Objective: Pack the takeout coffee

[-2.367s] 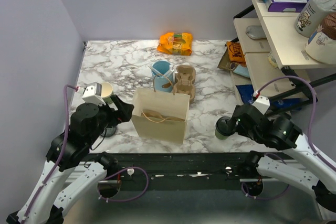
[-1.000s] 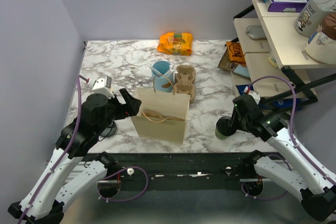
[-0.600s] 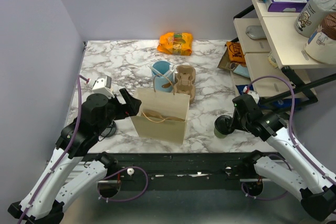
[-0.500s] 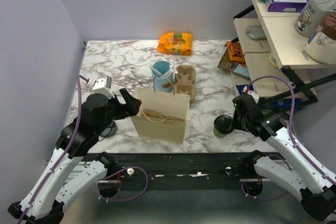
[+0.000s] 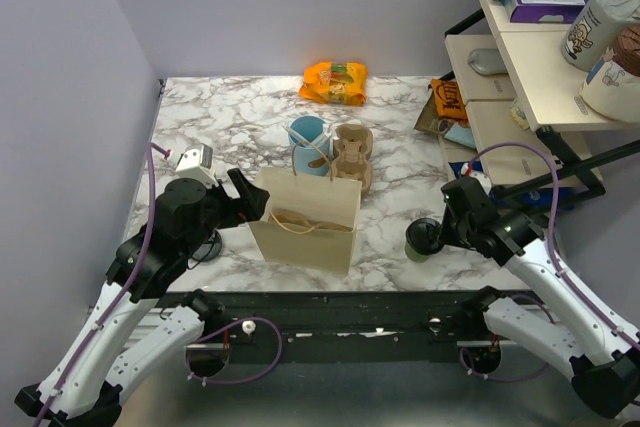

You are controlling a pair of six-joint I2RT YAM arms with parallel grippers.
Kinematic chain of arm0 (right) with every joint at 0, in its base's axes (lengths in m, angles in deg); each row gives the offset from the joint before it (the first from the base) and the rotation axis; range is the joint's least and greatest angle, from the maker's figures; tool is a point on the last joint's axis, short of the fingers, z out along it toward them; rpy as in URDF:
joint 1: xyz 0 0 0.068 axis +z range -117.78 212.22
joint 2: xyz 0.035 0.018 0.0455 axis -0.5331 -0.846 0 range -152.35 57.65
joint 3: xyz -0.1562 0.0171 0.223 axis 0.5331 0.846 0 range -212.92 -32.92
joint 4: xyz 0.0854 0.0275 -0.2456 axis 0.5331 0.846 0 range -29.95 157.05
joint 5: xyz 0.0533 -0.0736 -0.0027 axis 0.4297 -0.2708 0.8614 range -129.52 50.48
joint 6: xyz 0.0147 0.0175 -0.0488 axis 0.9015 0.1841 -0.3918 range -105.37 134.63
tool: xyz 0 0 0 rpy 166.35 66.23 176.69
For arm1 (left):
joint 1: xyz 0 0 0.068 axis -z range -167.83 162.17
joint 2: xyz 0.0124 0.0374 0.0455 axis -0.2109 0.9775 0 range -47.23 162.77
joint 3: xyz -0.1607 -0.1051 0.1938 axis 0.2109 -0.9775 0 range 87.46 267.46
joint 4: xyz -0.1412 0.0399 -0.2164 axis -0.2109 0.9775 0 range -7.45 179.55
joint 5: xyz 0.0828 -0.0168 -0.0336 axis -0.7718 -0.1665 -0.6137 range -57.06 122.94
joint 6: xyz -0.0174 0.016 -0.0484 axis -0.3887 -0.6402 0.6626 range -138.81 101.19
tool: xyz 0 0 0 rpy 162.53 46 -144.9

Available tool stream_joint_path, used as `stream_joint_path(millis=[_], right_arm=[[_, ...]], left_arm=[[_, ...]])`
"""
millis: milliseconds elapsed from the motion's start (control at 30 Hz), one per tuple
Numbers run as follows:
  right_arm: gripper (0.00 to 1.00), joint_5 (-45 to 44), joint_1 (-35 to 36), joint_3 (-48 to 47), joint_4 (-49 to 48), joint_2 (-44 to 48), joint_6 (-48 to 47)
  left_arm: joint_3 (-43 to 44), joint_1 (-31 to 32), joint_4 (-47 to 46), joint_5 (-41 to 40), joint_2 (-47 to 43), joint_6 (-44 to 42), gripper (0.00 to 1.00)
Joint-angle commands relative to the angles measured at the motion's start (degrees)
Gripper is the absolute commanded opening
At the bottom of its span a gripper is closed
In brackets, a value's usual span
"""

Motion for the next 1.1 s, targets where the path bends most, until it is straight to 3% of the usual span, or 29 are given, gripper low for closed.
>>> stream_joint_path(millis=[0,767,933,1067], right_arm=[[0.01,1.28,-0.36,-0.31,3.12,-0.82,0.74],[0.01,2.42,-0.36,-7.07,1.09,4.37,-0.14],[0.01,3.38,-0.27,-16.55,4.77,5.16,-1.55],[0.01,5.75,-0.44,-30.68,10.49,3.93,-0.85]], left_arm=[[-0.45,0.29,-0.02,-0.79,-0.07,0.06,0.99],[-0.27,0.29,0.59,-2.10,-0.77,0.15,0.99],[0.25,0.29,1.73,-2.81,-1.38,0.50,0.99],[0.34,0.29,2.44,-3.86,-2.00,0.94,0.99]])
